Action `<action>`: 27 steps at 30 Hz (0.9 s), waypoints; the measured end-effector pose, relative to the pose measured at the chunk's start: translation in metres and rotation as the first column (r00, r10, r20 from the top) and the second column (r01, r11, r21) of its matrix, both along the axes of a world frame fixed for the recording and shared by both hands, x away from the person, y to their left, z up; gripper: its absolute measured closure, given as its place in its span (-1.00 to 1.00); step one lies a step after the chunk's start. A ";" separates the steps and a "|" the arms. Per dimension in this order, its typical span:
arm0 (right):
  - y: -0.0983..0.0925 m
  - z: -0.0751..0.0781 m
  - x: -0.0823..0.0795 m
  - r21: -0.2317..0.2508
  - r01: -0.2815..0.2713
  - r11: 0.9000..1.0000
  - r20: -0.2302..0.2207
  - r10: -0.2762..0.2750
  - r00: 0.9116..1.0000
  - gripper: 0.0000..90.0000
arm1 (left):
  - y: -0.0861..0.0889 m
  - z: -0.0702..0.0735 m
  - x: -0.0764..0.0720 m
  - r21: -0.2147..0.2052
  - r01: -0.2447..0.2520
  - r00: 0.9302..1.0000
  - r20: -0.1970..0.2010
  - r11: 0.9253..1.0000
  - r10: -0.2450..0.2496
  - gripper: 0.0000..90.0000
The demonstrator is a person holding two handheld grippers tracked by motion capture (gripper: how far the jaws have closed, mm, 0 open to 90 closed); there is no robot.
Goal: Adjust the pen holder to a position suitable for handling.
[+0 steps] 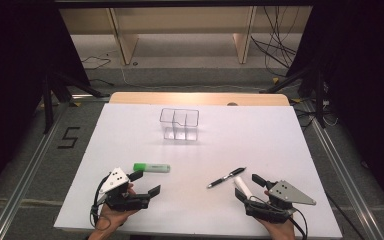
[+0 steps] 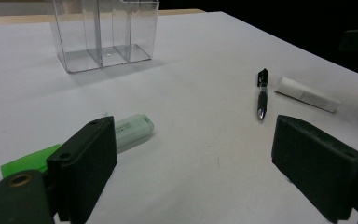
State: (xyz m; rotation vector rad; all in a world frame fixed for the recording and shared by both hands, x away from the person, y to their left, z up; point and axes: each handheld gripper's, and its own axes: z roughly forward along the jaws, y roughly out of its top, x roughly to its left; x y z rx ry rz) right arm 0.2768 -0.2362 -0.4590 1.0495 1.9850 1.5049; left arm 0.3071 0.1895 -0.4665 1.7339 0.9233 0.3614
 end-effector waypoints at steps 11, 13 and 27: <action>0.001 0.000 0.000 0.003 -0.005 1.000 0.003 0.005 1.000 -0.45 | 0.004 0.008 0.010 -0.028 -0.052 0.998 -0.021 0.998 0.052 -0.69; 0.001 0.001 0.000 0.005 -0.005 1.000 0.003 0.005 1.000 -0.45 | 0.007 0.011 0.018 -0.030 -0.073 0.997 -0.029 0.997 0.072 -0.69; 0.001 0.002 -0.001 0.002 -0.006 1.000 0.015 0.006 1.000 -0.44 | 0.009 0.030 0.097 0.063 -0.183 0.979 -0.081 0.981 0.188 -0.39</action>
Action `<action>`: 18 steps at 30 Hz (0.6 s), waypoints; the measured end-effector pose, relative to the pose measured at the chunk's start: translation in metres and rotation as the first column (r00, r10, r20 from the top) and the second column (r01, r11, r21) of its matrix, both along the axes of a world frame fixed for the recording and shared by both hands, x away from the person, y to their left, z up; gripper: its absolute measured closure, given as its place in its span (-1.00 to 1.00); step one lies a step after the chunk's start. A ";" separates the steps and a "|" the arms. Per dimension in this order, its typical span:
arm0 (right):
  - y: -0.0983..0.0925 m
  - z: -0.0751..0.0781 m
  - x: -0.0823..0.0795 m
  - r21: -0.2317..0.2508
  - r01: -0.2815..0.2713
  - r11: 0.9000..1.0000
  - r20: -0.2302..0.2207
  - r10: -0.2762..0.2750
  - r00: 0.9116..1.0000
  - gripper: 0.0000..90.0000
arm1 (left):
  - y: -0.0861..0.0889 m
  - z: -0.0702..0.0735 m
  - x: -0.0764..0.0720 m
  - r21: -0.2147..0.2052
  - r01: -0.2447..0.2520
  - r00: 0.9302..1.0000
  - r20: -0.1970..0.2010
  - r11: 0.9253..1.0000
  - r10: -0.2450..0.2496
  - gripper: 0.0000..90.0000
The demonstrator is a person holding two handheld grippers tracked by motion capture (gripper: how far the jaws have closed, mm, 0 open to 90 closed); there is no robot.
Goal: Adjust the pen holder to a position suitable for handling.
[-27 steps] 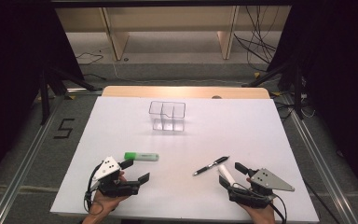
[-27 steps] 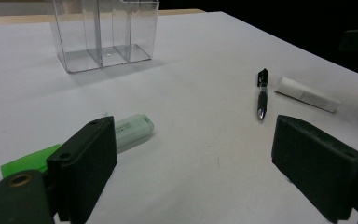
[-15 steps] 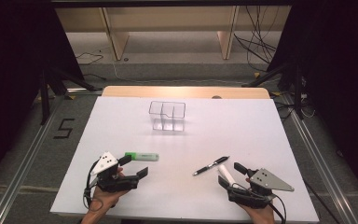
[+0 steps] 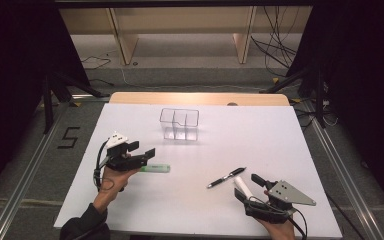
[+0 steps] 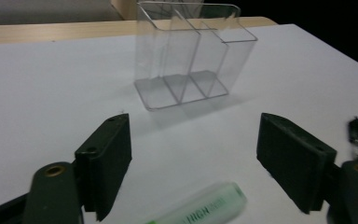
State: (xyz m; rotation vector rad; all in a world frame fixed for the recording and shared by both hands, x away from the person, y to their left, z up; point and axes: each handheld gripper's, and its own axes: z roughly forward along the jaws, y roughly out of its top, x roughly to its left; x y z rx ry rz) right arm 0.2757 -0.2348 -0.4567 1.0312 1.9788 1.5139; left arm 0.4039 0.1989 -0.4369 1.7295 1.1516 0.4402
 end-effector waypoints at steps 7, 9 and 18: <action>-0.002 0.001 0.000 0.001 0.003 1.000 0.000 -0.003 1.000 -0.44 | 0.000 0.004 0.034 0.044 -0.079 0.997 -0.024 0.996 0.080 0.01; -0.002 0.000 0.000 0.005 0.004 1.000 -0.006 -0.004 1.000 -0.43 | -0.001 0.001 0.046 0.061 -0.108 0.993 -0.035 0.992 0.110 0.31; -0.003 -0.001 0.001 0.011 0.005 1.000 -0.010 -0.005 1.000 -0.43 | -0.010 -0.004 0.086 0.096 -0.136 0.987 -0.072 0.986 0.143 0.96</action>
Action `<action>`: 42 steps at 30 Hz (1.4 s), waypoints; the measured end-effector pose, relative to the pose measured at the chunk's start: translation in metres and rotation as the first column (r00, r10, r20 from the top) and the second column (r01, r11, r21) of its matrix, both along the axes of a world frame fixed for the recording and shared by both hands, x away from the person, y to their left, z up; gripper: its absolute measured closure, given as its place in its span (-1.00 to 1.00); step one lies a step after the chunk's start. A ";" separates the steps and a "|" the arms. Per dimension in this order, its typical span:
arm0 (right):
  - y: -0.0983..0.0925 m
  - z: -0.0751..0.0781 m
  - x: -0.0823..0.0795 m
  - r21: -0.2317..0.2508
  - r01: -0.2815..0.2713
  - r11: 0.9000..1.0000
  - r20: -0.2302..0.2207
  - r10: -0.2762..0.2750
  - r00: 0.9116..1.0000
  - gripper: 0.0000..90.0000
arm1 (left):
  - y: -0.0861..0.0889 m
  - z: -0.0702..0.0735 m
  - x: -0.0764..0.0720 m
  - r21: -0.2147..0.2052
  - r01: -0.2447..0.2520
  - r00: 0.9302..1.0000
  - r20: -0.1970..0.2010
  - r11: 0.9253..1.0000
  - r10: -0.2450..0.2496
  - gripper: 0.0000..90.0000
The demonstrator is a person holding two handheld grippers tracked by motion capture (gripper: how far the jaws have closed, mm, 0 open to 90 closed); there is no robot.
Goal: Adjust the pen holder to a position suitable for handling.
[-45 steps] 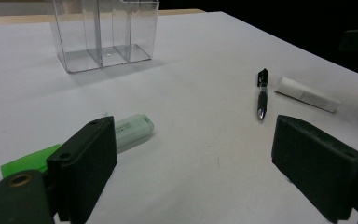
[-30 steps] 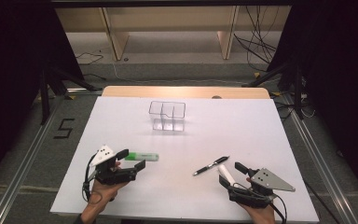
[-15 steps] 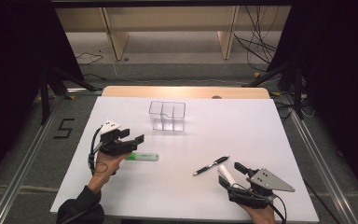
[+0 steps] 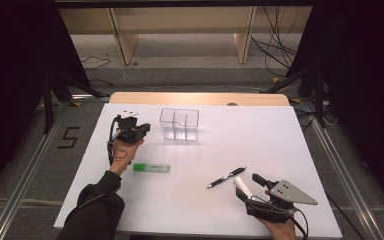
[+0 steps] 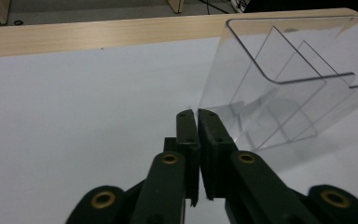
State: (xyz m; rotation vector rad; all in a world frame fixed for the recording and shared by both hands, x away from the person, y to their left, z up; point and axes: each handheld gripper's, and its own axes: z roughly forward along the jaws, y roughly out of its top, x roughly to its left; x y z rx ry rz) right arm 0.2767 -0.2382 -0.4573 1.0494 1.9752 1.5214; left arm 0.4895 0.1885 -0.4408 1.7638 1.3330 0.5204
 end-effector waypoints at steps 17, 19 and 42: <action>0.000 -0.001 0.001 0.002 -0.007 1.000 -0.007 0.007 1.000 -0.43 | -0.019 -0.009 0.038 0.009 0.042 0.998 -0.042 0.999 -0.042 0.99; -0.001 -0.001 0.001 0.004 -0.010 1.000 -0.010 0.010 1.000 -0.43 | -0.020 -0.009 0.040 0.001 0.051 0.998 -0.041 0.999 -0.051 0.99; -0.002 -0.002 0.002 0.004 -0.008 1.000 -0.017 0.008 1.000 -0.43 | -0.061 -0.002 0.047 -0.014 0.109 0.993 -0.036 0.994 -0.109 1.00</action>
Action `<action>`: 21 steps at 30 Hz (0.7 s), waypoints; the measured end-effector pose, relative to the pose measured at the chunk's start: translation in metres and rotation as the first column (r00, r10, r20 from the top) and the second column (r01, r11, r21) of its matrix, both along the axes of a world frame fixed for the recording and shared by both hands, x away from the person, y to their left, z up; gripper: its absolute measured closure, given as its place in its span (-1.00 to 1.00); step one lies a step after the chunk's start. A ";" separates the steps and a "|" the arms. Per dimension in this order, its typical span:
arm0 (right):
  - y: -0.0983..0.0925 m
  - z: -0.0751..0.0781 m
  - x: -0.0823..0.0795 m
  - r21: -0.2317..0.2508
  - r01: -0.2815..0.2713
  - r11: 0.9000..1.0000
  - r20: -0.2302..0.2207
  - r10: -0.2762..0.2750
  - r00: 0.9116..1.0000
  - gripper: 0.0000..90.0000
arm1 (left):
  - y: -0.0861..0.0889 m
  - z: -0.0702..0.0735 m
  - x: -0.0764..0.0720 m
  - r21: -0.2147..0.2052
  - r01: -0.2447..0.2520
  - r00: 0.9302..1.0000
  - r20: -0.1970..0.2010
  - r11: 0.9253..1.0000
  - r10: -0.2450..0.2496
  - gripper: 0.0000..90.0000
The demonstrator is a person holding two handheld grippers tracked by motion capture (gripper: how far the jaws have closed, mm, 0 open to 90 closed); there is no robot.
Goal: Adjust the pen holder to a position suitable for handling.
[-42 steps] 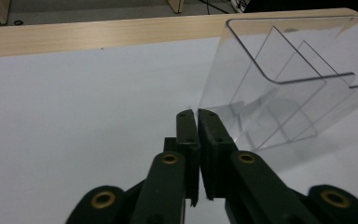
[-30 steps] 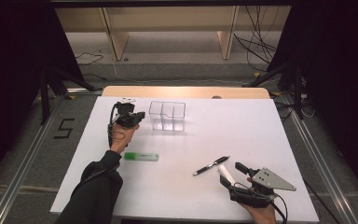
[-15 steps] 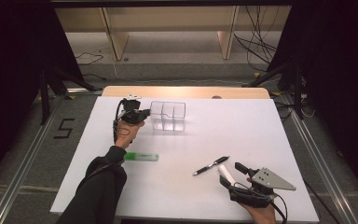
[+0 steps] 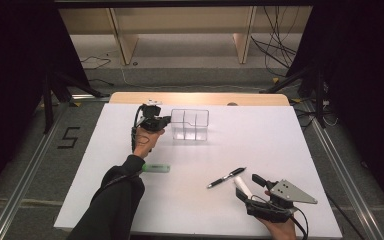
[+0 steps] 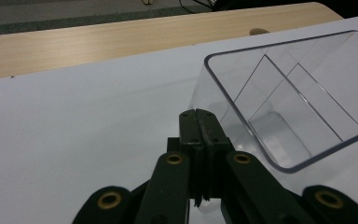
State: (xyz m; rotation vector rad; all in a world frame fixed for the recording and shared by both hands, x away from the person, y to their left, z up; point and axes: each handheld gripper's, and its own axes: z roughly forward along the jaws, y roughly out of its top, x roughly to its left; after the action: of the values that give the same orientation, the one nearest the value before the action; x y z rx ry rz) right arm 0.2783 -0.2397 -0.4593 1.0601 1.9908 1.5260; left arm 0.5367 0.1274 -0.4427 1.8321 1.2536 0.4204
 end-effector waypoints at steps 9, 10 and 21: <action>0.000 0.000 0.000 -0.002 0.000 1.000 -0.003 0.000 1.000 -0.43 | -0.008 -0.002 -0.001 -0.014 0.011 1.000 -0.007 1.000 -0.011 1.00; 0.000 0.000 0.000 -0.002 0.000 1.000 -0.003 0.000 1.000 -0.43 | -0.010 -0.002 -0.001 -0.017 0.011 1.000 -0.006 1.000 -0.011 1.00; -0.001 0.000 0.000 0.003 0.006 1.000 -0.002 -0.006 1.000 -0.43 | -0.006 0.002 -0.005 -0.008 -0.032 0.999 0.017 0.999 0.032 0.62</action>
State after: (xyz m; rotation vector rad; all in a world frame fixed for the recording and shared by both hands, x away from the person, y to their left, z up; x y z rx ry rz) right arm 0.2785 -0.2412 -0.4597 1.0685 1.9860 1.5255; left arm 0.5315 0.1215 -0.4403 1.8001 1.2728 0.4468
